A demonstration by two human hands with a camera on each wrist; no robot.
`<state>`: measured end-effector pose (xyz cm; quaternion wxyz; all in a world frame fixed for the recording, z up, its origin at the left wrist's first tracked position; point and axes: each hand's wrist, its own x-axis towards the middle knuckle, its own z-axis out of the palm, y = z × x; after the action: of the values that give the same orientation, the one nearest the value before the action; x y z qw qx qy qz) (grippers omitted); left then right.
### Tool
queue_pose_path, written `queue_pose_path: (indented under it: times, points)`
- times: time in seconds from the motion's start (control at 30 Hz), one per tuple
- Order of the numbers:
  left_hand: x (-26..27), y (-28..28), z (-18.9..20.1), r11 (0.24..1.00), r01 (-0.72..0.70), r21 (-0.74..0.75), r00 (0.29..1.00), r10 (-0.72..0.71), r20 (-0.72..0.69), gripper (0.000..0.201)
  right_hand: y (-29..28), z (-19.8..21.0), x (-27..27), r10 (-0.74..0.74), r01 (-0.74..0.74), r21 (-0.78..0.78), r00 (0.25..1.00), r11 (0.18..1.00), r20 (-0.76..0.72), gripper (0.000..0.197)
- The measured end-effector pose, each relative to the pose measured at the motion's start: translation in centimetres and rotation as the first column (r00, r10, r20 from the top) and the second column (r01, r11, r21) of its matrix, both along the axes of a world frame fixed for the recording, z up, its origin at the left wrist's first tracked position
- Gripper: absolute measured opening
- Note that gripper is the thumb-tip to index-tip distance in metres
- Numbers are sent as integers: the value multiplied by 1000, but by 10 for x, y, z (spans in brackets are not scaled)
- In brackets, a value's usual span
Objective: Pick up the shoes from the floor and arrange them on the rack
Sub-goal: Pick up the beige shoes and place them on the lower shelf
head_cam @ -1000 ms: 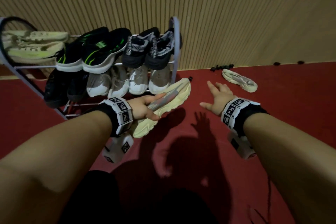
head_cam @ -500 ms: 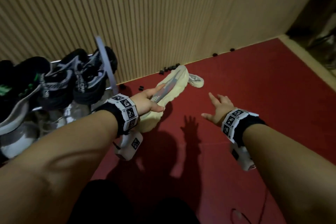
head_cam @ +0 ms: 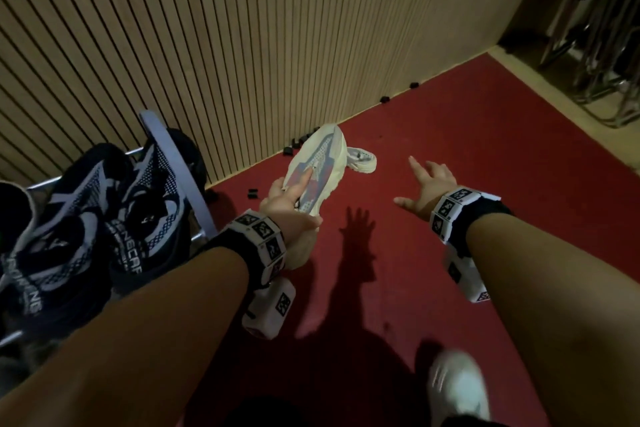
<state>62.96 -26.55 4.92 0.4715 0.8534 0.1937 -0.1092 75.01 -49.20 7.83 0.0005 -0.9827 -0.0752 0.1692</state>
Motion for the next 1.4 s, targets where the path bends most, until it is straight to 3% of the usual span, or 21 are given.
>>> queue_pose_path:
  times: [0.13, 0.27, 0.5, 0.73, 0.87, 0.97, 1.2, 1.4]
  points:
    - [30, 0, -45, 985, -115, -125, 992, 121, 38, 86, 8, -36, 37, 3, -3, -34, 1000, 999, -1, 89]
    - [61, -2, -71, 982, -183, -38, 980, 185, 72, 86, 19, -76, 80, 52, -54, -65, 998, 996, -31, 90]
    - [130, 0, -99, 946, -323, -23, 945, 324, 42, 85, 40, -137, 174, 202, -209, -55, 973, 976, -113, 93]
    - [201, -12, -134, 845, -534, 13, 845, 534, 12, 84, 53, -195, 291, 278, -298, -91, 943, 950, -184, 98]
    - [231, -26, -153, 828, -559, 46, 829, 559, 4, 83, 68, -234, 342, 303, -323, -61, 927, 944, -222, 98]
    - [246, -36, -169, 814, -579, 32, 811, 580, -80, 83, 71, -257, 363, 362, -384, -49, 900, 922, -242, 101]
    - [261, -51, -189, 768, -638, -63, 769, 631, -105, 80, 72, -300, 385, 386, -409, -38, 885, 912, -260, 108]
    - [258, -48, -188, 776, -628, -57, 771, 612, -177, 84, 70, -320, 367, 389, -402, -22, 897, 915, -208, 96]
